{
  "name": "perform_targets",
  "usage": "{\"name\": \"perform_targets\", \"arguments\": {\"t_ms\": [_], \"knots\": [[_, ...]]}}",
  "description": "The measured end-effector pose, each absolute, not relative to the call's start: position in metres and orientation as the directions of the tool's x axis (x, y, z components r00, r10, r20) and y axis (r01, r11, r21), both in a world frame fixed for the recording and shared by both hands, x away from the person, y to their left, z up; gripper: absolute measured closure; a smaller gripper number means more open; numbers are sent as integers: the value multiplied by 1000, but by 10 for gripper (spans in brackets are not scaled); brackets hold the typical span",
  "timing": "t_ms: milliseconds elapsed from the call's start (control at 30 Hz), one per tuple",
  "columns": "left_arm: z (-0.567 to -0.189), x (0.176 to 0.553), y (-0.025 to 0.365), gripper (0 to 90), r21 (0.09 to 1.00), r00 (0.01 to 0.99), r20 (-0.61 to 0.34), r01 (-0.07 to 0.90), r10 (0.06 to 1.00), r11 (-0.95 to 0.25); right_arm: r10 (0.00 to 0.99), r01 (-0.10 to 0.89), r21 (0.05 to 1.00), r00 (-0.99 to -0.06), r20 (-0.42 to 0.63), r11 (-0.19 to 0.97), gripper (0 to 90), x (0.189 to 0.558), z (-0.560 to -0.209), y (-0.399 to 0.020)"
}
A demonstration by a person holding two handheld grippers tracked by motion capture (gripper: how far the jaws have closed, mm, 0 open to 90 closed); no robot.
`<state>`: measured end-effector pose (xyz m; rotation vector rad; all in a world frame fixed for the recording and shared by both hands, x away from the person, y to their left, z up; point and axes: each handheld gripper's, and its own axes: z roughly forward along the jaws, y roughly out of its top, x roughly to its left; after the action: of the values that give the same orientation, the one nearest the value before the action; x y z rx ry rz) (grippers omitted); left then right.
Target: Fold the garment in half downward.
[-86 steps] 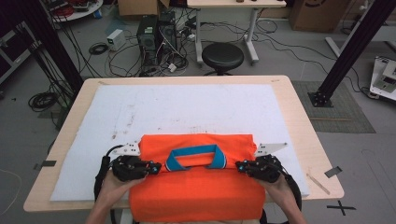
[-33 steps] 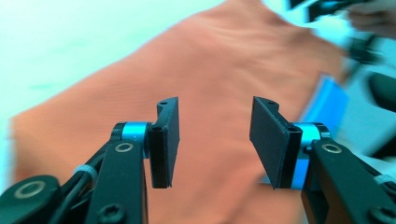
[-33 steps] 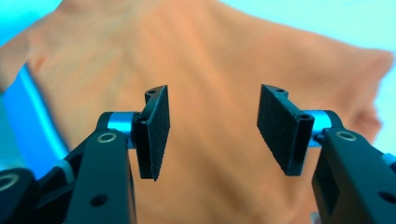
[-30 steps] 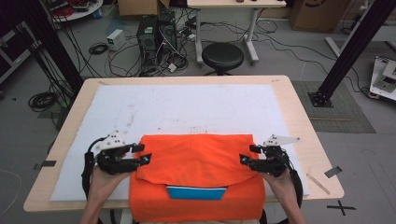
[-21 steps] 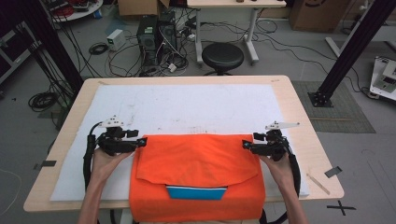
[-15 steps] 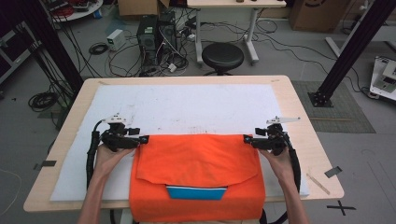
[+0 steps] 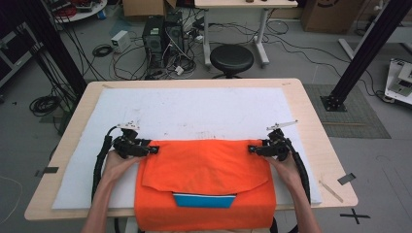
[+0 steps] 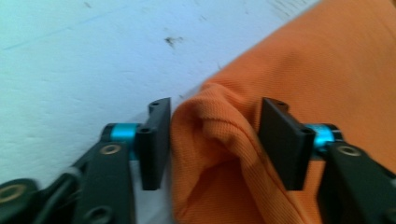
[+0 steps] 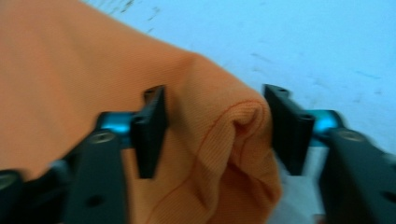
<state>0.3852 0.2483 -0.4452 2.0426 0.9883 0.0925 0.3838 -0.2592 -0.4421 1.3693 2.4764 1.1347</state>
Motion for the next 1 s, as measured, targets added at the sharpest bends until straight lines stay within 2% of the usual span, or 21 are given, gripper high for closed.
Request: {"name": "perform_targets", "arguments": {"t_ms": [167, 267, 633, 900, 1000], "knots": [[-442, 381, 244, 674, 708, 707, -252, 600, 660, -373, 752, 661, 658, -624, 213, 362, 682, 376, -442, -254], [-438, 379, 242, 741, 707, 702, -231, 597, 674, -379, 756, 648, 666, -626, 191, 369, 754, 371, -441, -252], [-418, 402, 231, 776, 715, 645, -156, 596, 748, -365, 786, 626, 689, -604, 132, 366, 785, 391, -422, -247], [-430, 422, 236, 776, 762, 613, -174, 580, 771, -289, 812, 632, 683, -576, 97, 367, 783, 422, -421, -241], [-427, 432, 232, 776, 750, 608, -153, 585, 779, -308, 821, 632, 684, -565, 84, 365, 783, 432, -424, -240]]}}
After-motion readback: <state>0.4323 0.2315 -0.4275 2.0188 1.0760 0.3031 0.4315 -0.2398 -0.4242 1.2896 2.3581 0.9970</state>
